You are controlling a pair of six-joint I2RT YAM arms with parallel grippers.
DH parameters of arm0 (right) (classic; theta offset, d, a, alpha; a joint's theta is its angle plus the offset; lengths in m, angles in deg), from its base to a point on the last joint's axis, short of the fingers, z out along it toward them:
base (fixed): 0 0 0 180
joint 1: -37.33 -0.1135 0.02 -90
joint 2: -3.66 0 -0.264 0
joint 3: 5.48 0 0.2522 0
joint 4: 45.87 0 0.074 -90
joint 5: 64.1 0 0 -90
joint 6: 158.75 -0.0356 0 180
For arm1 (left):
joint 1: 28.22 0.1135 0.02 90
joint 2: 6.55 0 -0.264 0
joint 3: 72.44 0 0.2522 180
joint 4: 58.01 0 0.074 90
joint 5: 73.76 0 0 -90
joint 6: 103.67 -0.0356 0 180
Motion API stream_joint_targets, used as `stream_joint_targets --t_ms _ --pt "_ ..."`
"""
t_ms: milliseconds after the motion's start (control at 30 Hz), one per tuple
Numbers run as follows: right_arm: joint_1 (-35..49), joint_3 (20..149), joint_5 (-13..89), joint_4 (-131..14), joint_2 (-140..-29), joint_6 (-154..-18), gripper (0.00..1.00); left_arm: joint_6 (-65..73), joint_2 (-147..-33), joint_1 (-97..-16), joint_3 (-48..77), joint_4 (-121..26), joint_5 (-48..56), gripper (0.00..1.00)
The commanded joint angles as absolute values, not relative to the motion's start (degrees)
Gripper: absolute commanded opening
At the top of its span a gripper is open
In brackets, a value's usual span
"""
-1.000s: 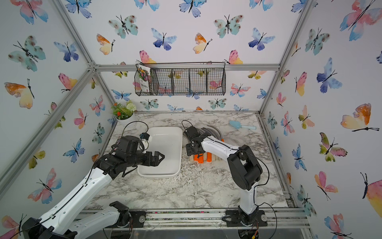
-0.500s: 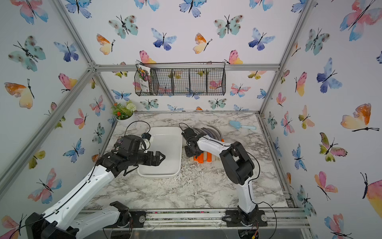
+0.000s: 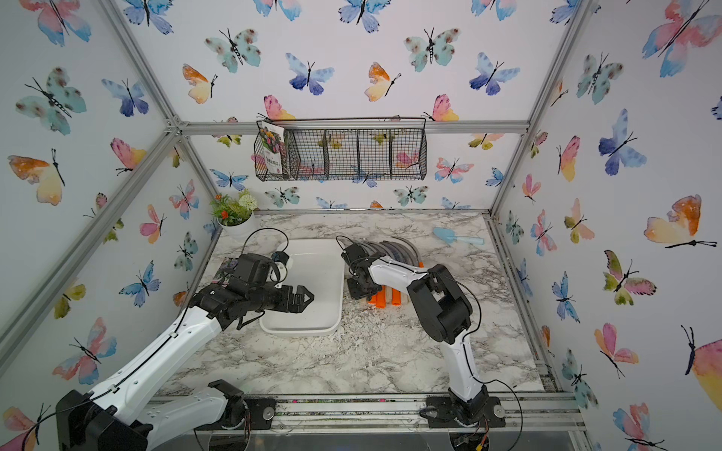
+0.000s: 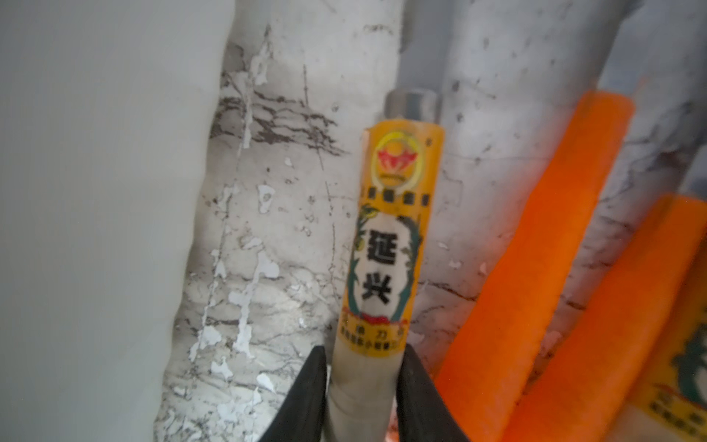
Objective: Put small sickles into storage boxes
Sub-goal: Pick up the sickle at the center of the board.
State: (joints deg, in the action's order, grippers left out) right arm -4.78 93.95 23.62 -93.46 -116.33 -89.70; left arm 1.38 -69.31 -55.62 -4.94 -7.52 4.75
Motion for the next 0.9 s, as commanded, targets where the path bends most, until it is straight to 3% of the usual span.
stream_joint_targets --t_ms 0,300,867 --pt "-4.9 93.0 24.4 -93.8 -117.8 -89.6 0.25 0.6 -69.6 -55.8 -4.5 -7.8 4.2 0.98" --pt "-4.7 94.6 23.3 -95.5 -117.0 -89.6 0.01 0.9 -69.8 -55.8 -4.1 -7.8 4.4 0.98" --pt "-3.0 106.9 16.0 -107.0 -118.6 -93.3 0.01 1.2 -70.2 -55.8 -3.1 -7.8 5.3 0.98"
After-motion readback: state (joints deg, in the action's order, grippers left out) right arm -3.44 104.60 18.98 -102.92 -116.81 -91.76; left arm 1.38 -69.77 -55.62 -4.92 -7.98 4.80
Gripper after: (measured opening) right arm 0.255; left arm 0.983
